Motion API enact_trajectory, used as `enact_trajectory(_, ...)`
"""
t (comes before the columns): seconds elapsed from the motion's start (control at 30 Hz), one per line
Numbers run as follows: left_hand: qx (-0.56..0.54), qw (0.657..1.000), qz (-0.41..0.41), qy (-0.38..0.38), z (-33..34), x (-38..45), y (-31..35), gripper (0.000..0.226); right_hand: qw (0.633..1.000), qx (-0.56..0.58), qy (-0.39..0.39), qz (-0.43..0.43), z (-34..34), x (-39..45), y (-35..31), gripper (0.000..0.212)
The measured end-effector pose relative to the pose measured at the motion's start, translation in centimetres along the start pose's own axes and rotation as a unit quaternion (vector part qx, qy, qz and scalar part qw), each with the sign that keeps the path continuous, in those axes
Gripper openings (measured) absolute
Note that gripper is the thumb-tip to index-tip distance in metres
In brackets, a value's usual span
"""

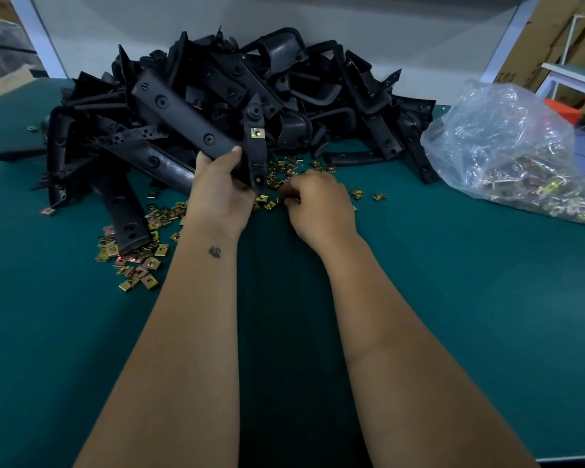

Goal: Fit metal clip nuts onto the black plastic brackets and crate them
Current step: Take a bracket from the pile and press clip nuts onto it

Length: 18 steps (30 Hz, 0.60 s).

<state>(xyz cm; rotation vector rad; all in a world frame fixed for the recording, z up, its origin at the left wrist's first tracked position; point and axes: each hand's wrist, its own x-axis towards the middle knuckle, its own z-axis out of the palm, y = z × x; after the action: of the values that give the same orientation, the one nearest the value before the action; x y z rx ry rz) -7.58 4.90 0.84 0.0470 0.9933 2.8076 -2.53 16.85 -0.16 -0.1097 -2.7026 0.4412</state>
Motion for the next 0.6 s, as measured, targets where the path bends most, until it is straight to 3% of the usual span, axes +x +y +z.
enact_trajectory(0.13, -0.001, 1.0, -0.011, 0.004, 0.1, -0.1, -0.1, 0.018, 0.996, 0.068, 0.037, 0.049, -0.3, -0.1, 0.1, 0.025)
enact_trajectory(0.27, -0.003, 0.999, -0.036, -0.003, 0.4, -0.1, -0.4, 0.011, 0.966, 0.214, 0.084, 0.118, -0.4, -0.2, 0.0, 0.022)
enact_trajectory(0.4, 0.006, 0.996, -0.086, -0.011, 0.5, -0.2, -0.7, 0.03, 0.895, 0.392, 0.12, 0.179, -0.8, 0.2, 0.2, 0.022)
enact_trajectory(0.6, -0.01, 0.994, -0.095, -0.053, 0.8, -0.6, -1.1, 0.039, 0.807, 0.543, 0.117, 0.201, -1.3, 0.2, 0.4, 0.022)
